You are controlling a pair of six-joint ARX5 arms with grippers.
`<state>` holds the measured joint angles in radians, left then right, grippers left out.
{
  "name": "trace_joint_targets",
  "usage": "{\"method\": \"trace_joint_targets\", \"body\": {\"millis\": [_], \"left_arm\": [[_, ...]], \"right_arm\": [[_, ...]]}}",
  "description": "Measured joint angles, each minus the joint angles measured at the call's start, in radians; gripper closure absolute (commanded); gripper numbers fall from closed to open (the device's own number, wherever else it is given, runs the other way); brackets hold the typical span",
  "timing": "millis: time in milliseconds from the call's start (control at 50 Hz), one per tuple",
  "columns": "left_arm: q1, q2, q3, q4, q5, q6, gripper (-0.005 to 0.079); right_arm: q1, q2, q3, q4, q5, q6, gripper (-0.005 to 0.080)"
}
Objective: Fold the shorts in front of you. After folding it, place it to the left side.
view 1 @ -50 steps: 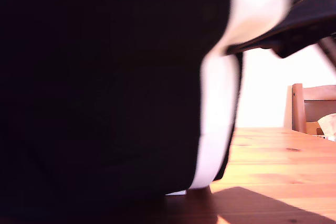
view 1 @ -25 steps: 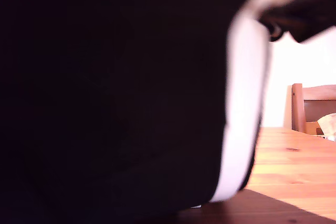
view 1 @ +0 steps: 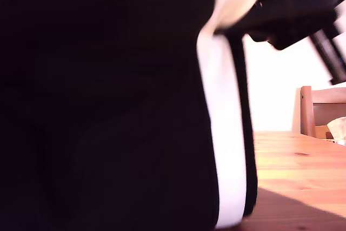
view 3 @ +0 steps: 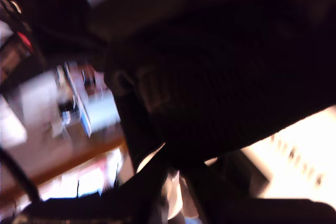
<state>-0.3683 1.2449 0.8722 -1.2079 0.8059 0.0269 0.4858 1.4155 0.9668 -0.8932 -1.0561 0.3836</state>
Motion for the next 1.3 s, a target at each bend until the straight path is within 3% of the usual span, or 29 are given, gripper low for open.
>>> {"method": "trace_joint_targets", "body": {"millis": [420,660,1000,1300], "left_arm": [[0.112,0.000,0.000,0.222,-0.026,-0.029,0.0764],[0.161,0.000,0.000,0.322,-0.029,-0.055,0.0764],[0.181,0.000,0.000,0.459,-0.030,-0.138,0.0764],[0.185,0.000,0.039,0.526,-0.034,-0.156,0.0764]], "right_arm": [[-0.040,0.000,0.000,0.278,0.089,0.221,0.0763],[-0.040,0.008,0.000,0.360,0.124,0.253,0.0763],[-0.069,0.083,0.000,0.516,0.124,0.350,0.0763],[-0.121,0.083,0.034,0.534,0.119,0.372,0.0763]]}}
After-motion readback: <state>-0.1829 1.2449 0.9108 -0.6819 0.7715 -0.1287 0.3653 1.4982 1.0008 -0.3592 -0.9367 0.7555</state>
